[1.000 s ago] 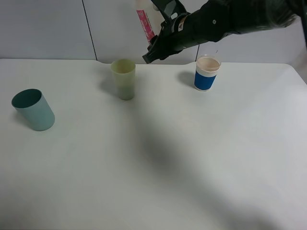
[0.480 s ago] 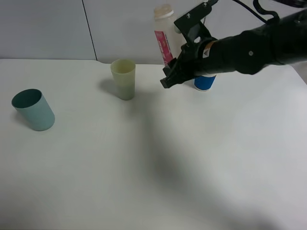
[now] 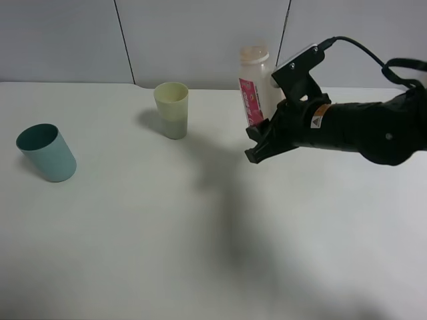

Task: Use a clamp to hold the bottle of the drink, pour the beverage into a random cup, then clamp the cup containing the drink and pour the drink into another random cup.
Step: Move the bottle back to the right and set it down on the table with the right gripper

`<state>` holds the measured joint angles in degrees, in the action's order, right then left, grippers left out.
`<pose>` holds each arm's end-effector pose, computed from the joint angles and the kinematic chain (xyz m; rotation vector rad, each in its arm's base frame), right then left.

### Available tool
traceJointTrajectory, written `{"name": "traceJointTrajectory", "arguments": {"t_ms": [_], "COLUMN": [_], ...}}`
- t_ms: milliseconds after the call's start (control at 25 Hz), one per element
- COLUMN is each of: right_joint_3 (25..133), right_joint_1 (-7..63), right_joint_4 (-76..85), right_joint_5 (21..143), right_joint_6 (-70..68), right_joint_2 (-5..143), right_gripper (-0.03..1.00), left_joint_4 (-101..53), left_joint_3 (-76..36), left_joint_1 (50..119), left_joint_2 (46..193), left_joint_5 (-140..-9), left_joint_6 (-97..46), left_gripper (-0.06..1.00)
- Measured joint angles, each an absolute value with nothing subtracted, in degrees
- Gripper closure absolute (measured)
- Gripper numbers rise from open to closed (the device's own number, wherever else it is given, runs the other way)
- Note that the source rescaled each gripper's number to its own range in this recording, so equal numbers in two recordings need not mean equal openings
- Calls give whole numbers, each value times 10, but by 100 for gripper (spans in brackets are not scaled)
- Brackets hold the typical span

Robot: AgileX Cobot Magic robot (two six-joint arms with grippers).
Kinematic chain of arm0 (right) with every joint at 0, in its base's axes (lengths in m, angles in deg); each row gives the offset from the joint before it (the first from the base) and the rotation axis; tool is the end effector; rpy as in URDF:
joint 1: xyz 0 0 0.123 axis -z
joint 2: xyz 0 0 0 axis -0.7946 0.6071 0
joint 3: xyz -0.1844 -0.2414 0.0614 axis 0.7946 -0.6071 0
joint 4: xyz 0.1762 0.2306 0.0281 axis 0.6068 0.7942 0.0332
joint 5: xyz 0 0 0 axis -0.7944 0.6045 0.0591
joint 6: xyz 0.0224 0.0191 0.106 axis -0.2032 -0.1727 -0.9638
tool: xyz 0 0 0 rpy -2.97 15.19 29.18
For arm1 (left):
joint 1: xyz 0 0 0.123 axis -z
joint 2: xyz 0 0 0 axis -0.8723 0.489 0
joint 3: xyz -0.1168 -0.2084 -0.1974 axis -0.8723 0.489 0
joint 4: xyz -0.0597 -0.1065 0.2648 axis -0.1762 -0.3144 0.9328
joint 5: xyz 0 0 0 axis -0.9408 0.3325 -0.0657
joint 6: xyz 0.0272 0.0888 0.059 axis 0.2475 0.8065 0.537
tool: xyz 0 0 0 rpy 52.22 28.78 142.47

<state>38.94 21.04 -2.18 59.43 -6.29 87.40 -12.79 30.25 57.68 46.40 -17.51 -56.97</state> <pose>0.3012 0.1845 0.1707 -0.8672 1.9680 0.1516 0.0205 -0.0027 0.2911 -0.0040 2.0285 0.0155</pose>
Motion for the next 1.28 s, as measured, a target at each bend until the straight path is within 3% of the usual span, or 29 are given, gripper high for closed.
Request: {"name": "traceJointTrajectory", "arguments": {"t_ms": [680,1000,1280], "right_joint_3": [177,170,170], "right_joint_1": [210,210,210], "right_joint_4": [81,106,124], "right_joint_5": [262,108,45], "right_joint_6": [6,-11,-68], "right_joint_2": [911,1003,1059], "right_gripper": [94,94,94], "left_joint_4": [-128,-128,-128], "left_joint_3": [303,303,303], "left_joint_1": [577,577,577], "left_joint_2": [464,464,464], "left_joint_5": [-175,-175,-175], "left_joint_6": [-570,-570,-570], "left_gripper": [-6,-6,-6]}}
